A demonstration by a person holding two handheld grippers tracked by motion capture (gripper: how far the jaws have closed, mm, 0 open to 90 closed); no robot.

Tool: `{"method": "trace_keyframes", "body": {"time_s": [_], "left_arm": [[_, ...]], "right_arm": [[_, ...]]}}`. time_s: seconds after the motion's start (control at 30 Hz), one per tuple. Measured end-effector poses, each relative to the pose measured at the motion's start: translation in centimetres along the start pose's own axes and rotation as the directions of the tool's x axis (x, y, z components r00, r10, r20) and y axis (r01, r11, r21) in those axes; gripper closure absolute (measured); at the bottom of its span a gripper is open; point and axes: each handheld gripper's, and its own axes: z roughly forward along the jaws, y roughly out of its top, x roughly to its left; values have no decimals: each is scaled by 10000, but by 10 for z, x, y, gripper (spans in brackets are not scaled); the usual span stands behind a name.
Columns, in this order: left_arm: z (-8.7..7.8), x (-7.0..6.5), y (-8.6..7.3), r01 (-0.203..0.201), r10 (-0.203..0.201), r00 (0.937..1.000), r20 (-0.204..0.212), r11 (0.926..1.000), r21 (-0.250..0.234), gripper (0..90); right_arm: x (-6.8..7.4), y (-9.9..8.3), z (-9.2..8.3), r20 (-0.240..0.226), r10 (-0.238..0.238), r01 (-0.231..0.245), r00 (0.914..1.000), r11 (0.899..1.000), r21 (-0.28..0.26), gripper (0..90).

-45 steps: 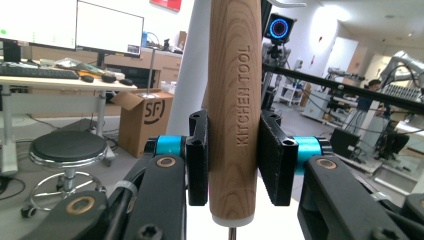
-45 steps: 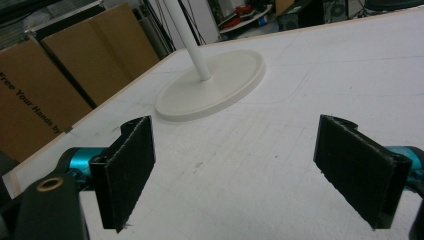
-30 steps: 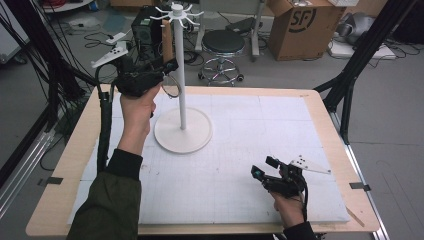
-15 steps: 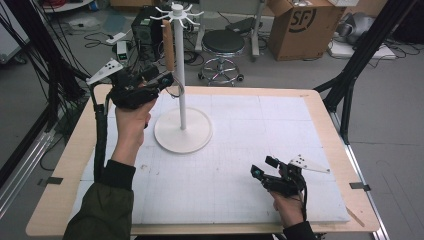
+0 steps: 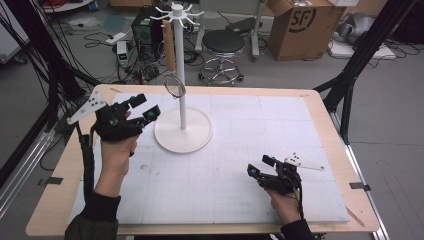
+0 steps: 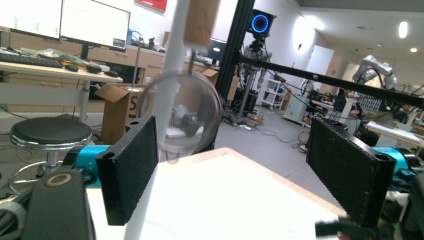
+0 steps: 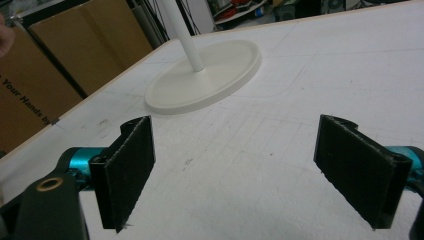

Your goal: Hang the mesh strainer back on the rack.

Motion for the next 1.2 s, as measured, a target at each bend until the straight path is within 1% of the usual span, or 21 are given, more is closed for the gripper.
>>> {"method": "trace_keyframes", "body": {"time_s": [0.1, 0.13, 0.23, 0.3, 0.33, 0.4, 0.47, 0.5, 0.53, 0.57, 0.67, 0.77, 0.83, 0.9, 0.93, 0.97, 1.03, 1.07, 1.1, 1.13, 1.2], "left_arm": [[-9, -2, -12, -56, 55, 10000, 17, 9997, 250, 211], [-12, -3, -17, -81, 83, 9999, -56, 9995, 309, 206], [-18, -6, -28, -51, 52, 10000, -31, 9994, 342, 203], [-19, -7, -34, -133, 135, 9999, -35, 9990, 428, 204], [-18, -8, -38, -251, 255, 9997, -59, 9979, 597, 204], [-16, -7, -43, -358, 366, 9993, -79, 9960, 822, 203], [-15, -6, -46, -557, 589, 9980, -243, 9917, 1163, 200], [-15, -5, -47, -596, 634, 9976, -278, 9908, 1212, 195], [-16, -4, -48, -584, 619, 9977, -264, 9911, 1193, 194], [-17, -3, -49, -575, 614, 9977, -293, 9912, 1188, 194], [-22, 2, -54, -278, 329, 9986, -405, 9921, 1223, 194], [-28, 6, -61, -131, 210, 9980, -592, 9913, 1307, 200], [-32, 8, -67, -101, 200, 9970, -754, 9917, 1282, 200], [-34, 11, -73, -30, 138, 9969, -768, 9903, 1389, 201], [-34, 12, -76, 6, 106, 9968, -793, 9901, 1405, 202], [-35, 13, -79, -4, 99, 9975, -695, 9908, 1355, 202], [-35, 14, -85, -310, 379, 9982, -462, 9895, 1415, 203], [-34, 14, -88, -503, 589, 9968, -531, 9873, 1506, 203], [-34, 15, -91, -464, 545, 9974, -470, 9864, 1578, 202], [-33, 15, -93, -384, 478, 9975, -520, 9851, 1679, 202], [-32, 14, -96, -484, 598, 9966, -562, 9816, 1848, 201]], "right_arm": [[-2, 0, 2, -41, -73, 72, 10000, 10000, -64, 152], [-2, 0, 3, -30, -60, 60, 10000, 9999, -90, 152], [-6, 0, 5, -32, -51, 51, 10000, 9999, -92, 150], [-7, 1, 6, -31, -32, 32, 10000, 9999, -101, 150], [-7, 1, 6, -40, 12, -12, 10000, 10000, -86, 151], [-6, 1, 5, -30, -93, 92, 10000, 9999, -110, 151], [-5, 2, 5, 7, -71, 72, 10000, 9999, -102, 151], [-5, 2, 5, 49, -133, 134, 9999, 9997, -180, 151], [-4, 2, 4, 55, -72, 73, 10000, 9998, -167, 151], [-5, 2, 4, 89, -136, 137, 9999, 9997, -196, 151], [-5, 2, 2, 171, -137, 141, 9998, 9996, -236, 151], [-4, 3, -1, 246, -129, 136, 9996, 9994, -305, 151], [-3, 3, -3, 246, -198, 206, 9995, 9991, -363, 151], [-2, 3, -4, 206, -165, 171, 9997, 9993, -320, 151], [-2, 4, -4, 210, -248, 256, 9995, 9990, -375, 151], [-2, 4, -4, 188, -198, 205, 9996, 9992, -357, 151], [-1, 6, -4, 156, -168, 174, 9997, 9991, -391, 151], [-1, 6, -3, 155, -192, 199, 9997, 9990, -409, 151], [-2, 6, -3, 159, -272, 279, 9995, 9985, -462, 151], [-2, 7, -2, 137, -224, 229, 9997, 9988, -422, 151], [-2, 7, -1, 136, -284, 290, 9995, 9987, -427, 151]]}}
